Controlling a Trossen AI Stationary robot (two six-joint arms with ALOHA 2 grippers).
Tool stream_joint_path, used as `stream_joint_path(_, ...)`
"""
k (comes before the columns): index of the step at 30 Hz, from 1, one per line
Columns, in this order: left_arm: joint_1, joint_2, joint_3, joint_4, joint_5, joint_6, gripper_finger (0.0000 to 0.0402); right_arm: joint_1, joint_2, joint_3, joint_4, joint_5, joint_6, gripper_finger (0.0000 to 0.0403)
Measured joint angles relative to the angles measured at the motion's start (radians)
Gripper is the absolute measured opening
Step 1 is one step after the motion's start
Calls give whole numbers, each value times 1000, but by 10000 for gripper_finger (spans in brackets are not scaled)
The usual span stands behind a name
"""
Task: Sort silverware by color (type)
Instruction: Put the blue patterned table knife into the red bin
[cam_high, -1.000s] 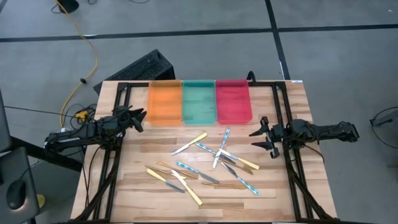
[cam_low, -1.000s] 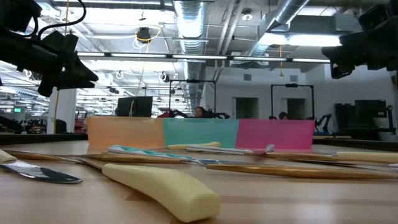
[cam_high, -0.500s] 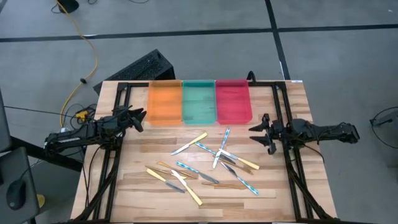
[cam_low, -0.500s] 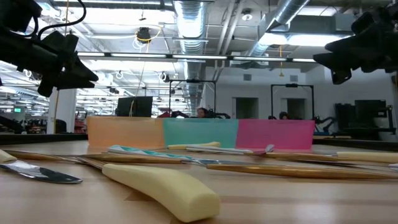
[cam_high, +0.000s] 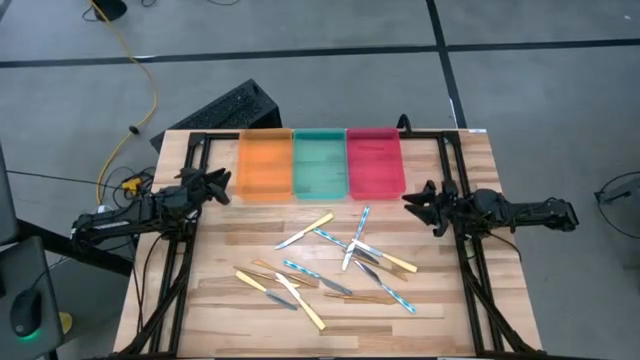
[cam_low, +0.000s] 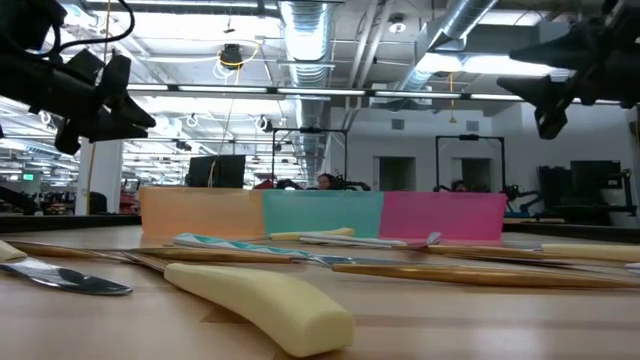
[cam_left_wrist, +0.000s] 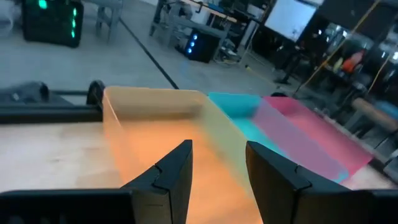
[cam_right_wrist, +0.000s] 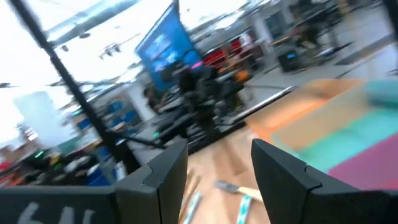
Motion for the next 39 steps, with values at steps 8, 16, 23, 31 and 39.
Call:
stream_joint_path(8, 0, 0, 0, 14, -47, -47, 132, -15, 0, 15, -13, 211, -69, 203)
stream_joint_path(16, 0, 0, 2, 53, -75, -47, 132, -32, 0, 83, -14, 211, -120, 203)
stream_joint_path(23, 0, 0, 2, 79, -90, -33, 132, -39, 27, 191, -13, 248, -252, 203)
stream_joint_path(31, 0, 0, 2, 254, -94, 125, 132, -66, 195, 374, -84, 270, -316, 203)
stream_joint_path(39, 0, 0, 3, 407, -70, 241, 132, -96, 420, 554, -275, 269, -315, 203)
